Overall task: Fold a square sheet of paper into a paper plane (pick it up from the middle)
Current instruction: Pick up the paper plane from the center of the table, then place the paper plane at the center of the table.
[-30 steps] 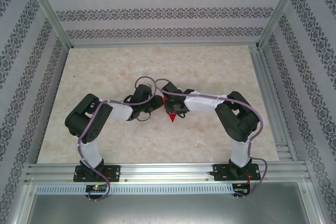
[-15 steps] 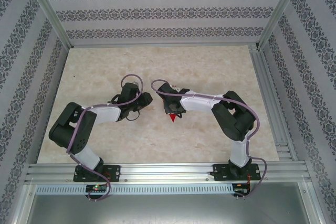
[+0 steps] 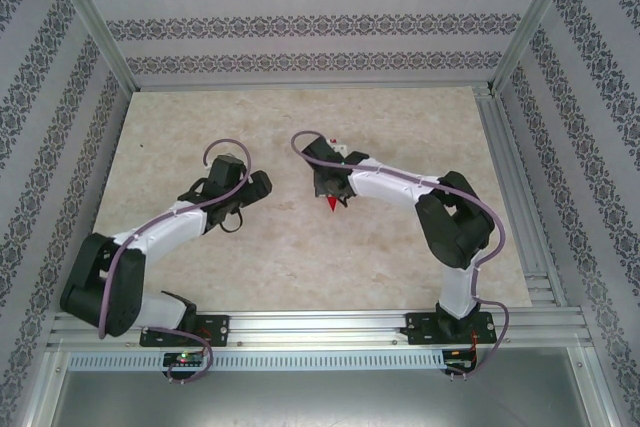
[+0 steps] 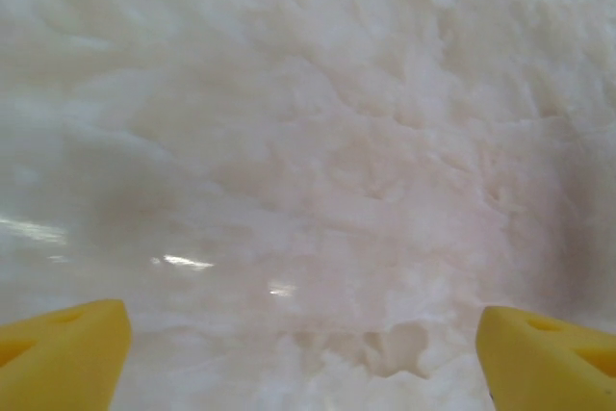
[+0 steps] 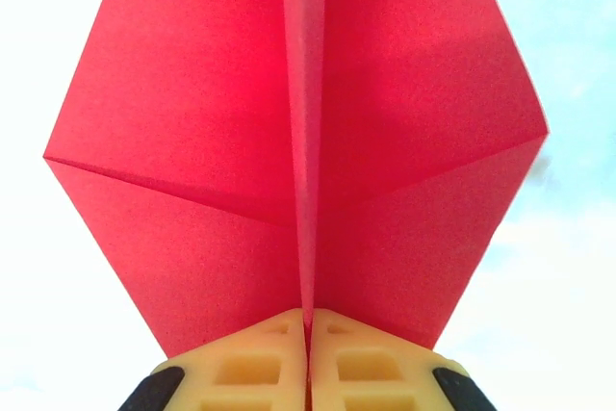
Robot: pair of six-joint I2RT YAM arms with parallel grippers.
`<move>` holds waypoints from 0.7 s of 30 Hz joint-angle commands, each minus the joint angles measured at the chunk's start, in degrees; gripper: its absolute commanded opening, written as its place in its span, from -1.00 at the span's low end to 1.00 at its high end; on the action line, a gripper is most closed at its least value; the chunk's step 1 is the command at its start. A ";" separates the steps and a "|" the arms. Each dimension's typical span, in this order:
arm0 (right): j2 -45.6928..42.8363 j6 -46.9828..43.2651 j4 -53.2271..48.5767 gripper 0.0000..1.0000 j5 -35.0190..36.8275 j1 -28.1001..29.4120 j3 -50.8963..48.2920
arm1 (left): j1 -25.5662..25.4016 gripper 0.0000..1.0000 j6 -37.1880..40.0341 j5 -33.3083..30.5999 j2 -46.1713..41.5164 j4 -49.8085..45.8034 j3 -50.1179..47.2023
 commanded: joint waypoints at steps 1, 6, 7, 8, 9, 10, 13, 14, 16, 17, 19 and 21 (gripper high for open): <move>1.79 -5.78 0.54 -0.83 -1.92 -4.22 4.34 | 0.96 0.98 4.43 -6.11 -3.89 -7.44 1.91; 6.89 -10.76 0.12 -0.80 -5.04 -8.06 11.30 | 1.65 1.00 6.72 -6.38 -4.76 -8.66 2.11; 7.77 -11.36 -0.05 -0.79 -5.38 -8.47 12.56 | 1.77 1.00 6.93 -6.30 -4.64 -8.59 2.13; 9.00 -11.98 -0.41 -0.77 -5.65 -8.99 14.15 | 1.78 1.00 7.12 -6.09 -4.37 -8.49 2.23; 10.37 -12.30 -1.27 -0.76 -5.59 -9.43 15.88 | 1.88 1.00 7.28 -5.94 -4.02 -8.46 2.43; 11.52 -12.54 -1.76 -0.76 -5.57 -9.74 17.29 | 1.88 1.00 7.30 -5.77 -3.75 -8.48 2.68; 14.93 -12.71 -2.50 -0.75 -5.77 -10.77 20.84 | 1.96 1.00 7.52 -5.14 -3.09 -8.38 3.14; 16.04 -12.72 -2.73 -0.75 -5.99 -11.06 21.94 | 1.92 1.00 7.50 -5.13 -2.91 -8.29 3.06; 17.93 -12.73 -2.96 -0.76 -5.51 -11.44 23.80 | 1.98 1.00 7.66 -4.82 -2.55 -8.22 3.09; 18.82 -12.77 -3.08 -0.76 -5.54 -11.50 24.78 | 1.97 1.00 7.69 -4.64 -2.29 -8.13 3.19; 20.12 -12.86 -3.04 -0.79 -5.73 -11.56 25.62 | 1.98 1.00 7.57 -4.27 -1.67 -8.03 3.37; 21.04 -12.71 -3.05 -0.83 -6.11 -11.60 25.85 | 1.93 1.00 7.50 -3.96 -1.17 -8.06 3.82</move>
